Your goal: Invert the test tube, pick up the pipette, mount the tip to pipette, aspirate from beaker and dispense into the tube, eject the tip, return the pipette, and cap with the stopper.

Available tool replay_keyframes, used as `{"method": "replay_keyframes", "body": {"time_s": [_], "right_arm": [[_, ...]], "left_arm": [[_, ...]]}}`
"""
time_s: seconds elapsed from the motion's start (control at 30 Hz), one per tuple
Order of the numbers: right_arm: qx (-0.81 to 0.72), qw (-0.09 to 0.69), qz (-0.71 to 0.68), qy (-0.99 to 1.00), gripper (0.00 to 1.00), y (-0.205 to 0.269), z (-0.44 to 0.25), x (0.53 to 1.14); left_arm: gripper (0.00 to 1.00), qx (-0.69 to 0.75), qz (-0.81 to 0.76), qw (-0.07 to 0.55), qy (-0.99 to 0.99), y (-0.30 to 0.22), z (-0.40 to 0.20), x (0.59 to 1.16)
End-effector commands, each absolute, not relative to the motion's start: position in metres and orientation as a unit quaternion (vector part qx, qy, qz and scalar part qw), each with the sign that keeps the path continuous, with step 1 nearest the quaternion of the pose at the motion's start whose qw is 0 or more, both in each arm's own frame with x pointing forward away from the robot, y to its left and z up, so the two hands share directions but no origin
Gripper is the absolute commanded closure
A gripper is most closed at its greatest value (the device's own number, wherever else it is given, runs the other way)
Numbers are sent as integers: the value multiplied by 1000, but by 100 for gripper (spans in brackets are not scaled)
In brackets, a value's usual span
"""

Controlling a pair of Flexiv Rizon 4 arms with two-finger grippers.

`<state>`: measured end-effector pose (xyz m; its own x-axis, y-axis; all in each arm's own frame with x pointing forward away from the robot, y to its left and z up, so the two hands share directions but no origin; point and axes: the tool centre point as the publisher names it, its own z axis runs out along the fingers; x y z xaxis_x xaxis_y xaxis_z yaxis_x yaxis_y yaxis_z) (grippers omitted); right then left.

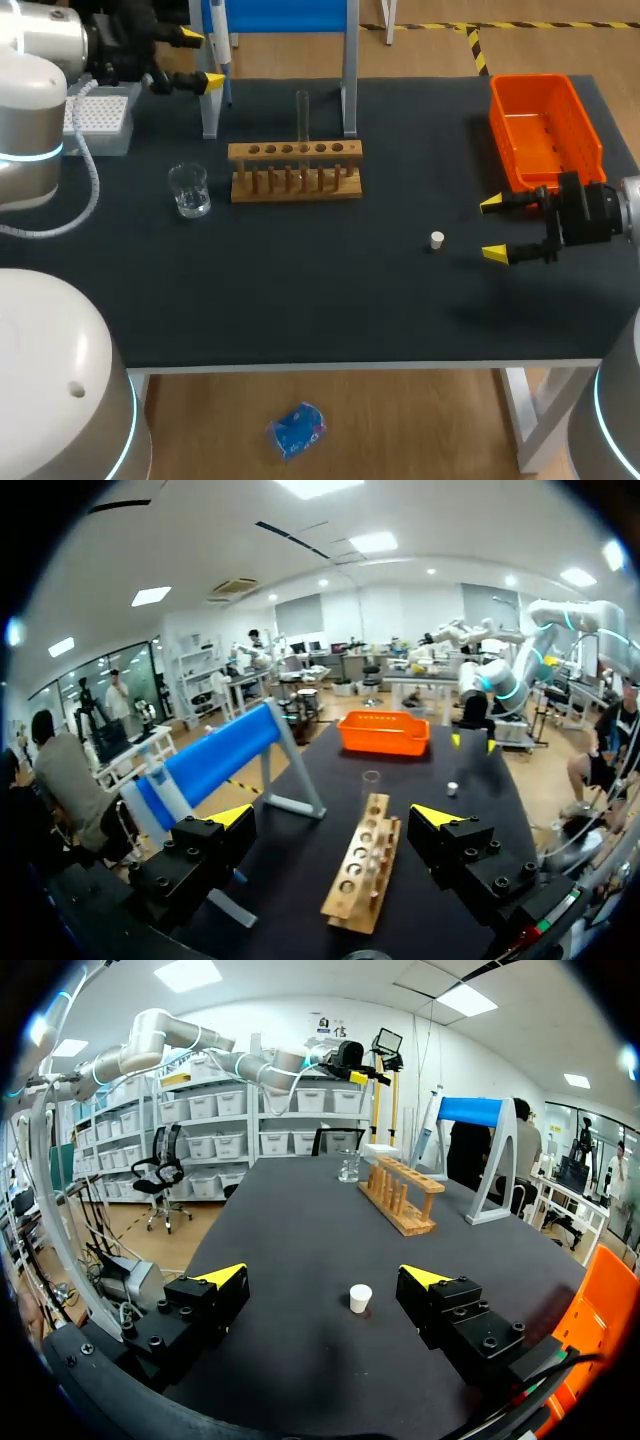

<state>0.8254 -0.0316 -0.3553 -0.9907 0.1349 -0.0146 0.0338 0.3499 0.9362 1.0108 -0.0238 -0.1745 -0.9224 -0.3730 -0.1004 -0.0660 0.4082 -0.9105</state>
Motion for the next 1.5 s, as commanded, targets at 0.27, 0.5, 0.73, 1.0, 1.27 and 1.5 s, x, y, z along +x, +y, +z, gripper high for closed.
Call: {"method": "replay_keyframes", "body": {"time_s": [0.27,0.5,0.73,1.0,1.27,1.5], "right_arm": [[52,45,567,821,0,-31,-355,825],[52,45,567,821,0,-31,-355,825],[52,45,567,821,0,-31,-355,825],[75,51,564,821,0,-23,-353,834],[96,54,531,840,0,-9,-350,841],[109,54,508,853,0,-1,-359,845]], "left_arm": [[0,-137,-552,94,817,-47,-208,983],[0,-147,-551,103,815,-46,-211,983],[0,-147,-551,103,815,-46,-211,983],[0,-147,-551,103,815,-46,-211,983],[0,-147,-551,103,815,-46,-211,983],[0,-147,-551,103,815,-46,-211,983]]}}
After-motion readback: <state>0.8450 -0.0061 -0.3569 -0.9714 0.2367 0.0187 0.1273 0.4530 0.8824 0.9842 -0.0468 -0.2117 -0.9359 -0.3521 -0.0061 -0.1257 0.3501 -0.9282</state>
